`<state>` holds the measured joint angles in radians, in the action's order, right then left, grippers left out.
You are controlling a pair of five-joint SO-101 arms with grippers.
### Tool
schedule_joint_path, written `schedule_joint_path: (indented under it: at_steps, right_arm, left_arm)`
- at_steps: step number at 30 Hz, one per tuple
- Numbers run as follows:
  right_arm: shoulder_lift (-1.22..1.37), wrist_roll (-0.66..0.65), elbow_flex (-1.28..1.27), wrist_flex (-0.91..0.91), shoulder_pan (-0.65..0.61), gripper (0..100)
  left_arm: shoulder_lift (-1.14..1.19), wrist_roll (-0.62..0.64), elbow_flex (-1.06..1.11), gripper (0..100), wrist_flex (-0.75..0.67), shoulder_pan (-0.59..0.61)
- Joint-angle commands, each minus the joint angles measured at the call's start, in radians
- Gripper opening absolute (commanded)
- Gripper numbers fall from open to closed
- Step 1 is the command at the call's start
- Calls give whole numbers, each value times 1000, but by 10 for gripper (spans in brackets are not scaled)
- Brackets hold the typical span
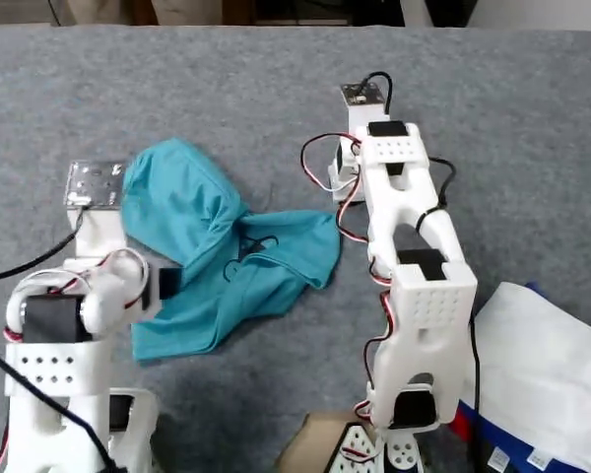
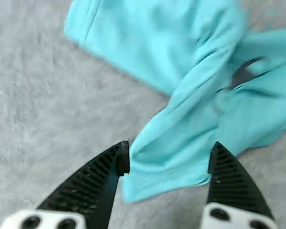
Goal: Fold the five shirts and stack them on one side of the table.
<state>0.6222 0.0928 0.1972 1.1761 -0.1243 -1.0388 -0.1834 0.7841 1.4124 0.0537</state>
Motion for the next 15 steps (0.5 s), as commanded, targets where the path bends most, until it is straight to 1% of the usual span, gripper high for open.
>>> schedule_joint_path:
  at_steps: [1,3,5,7,10,12,15]
  right_arm:
    - [-50,3,-16,-14,-38,5]
    - [-50,3,-16,-14,-39,5]
    - [-50,3,-16,-14,-35,5]
    - [-50,2,-16,-14,-35,5]
    - [-50,2,-16,-12,-35,5]
    - [-50,2,-16,-11,-35,5]
    - [-51,2,-16,-6,-35,5]
  left_arm:
    - [28,123,-58,278,-81,-152]
    - [85,186,-18,268,-190,-241]
    - [160,215,34,259,-331,-302]
    - [249,219,78,247,-479,-331]
    - [410,219,92,224,-657,-331]
    - [526,219,74,205,-720,-330]
    - [671,219,17,162,-730,-330]
